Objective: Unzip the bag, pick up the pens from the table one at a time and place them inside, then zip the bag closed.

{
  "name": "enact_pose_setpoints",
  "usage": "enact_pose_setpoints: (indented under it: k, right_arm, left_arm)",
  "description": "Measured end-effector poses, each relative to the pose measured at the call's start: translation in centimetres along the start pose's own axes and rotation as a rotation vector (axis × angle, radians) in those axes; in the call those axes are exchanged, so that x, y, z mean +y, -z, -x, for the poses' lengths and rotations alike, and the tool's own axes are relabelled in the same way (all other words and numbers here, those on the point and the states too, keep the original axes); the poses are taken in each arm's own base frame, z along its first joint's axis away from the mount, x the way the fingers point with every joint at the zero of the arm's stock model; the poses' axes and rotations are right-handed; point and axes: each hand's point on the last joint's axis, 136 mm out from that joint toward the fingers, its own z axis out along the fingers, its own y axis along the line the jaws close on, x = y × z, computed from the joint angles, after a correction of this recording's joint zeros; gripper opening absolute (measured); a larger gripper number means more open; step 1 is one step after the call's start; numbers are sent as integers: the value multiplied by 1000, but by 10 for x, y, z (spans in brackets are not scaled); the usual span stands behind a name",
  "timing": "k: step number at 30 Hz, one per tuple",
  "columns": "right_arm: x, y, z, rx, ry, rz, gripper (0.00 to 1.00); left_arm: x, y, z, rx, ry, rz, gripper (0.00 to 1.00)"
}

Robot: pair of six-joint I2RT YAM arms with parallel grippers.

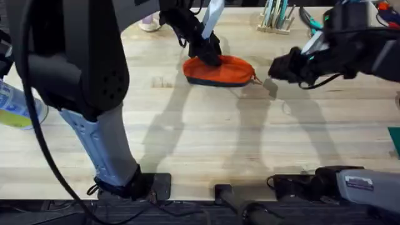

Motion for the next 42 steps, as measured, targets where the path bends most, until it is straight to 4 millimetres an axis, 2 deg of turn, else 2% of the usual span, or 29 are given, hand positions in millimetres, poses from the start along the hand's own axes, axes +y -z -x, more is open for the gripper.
enact_pose_setpoints:
  k: [3,7,8,12,13,14,15,16,20,21,35,42]
  right_arm:
    - [13,23,10,-63,58,34,181]
    - [18,45,7,-89,130,45,229]
    - [18,49,5,-91,148,44,310]
    - [17,60,-2,-89,209,40,896]
    - [17,62,-2,-90,221,39,967]
    - [17,63,-3,-90,228,39,989]
    - [17,64,-4,-88,232,38,995]
    - [16,64,-5,-85,234,36,996]
    - [16,63,-6,-81,242,34,996]
    - [16,64,-6,-81,244,34,996]
    - [16,64,-5,-83,257,32,997]
    - [15,64,-5,-84,285,29,997]
  left_arm:
    - [0,0,0,0,0,0,42]
    - [0,0,0,0,0,0,42]
    - [0,0,0,0,0,0,42]
    - [0,0,0,0,0,0,42]
    - [0,0,0,0,0,0,60]
    - [0,0,1,-3,0,0,134]
    - [0,0,1,-9,-2,0,212]
    - [1,1,3,-18,-3,0,337]
    - [1,2,4,-33,3,-3,942]
    - [1,2,4,-35,3,-3,977]
    - [-3,2,1,-24,20,-18,995]
    - [6,10,-3,37,89,51,995]
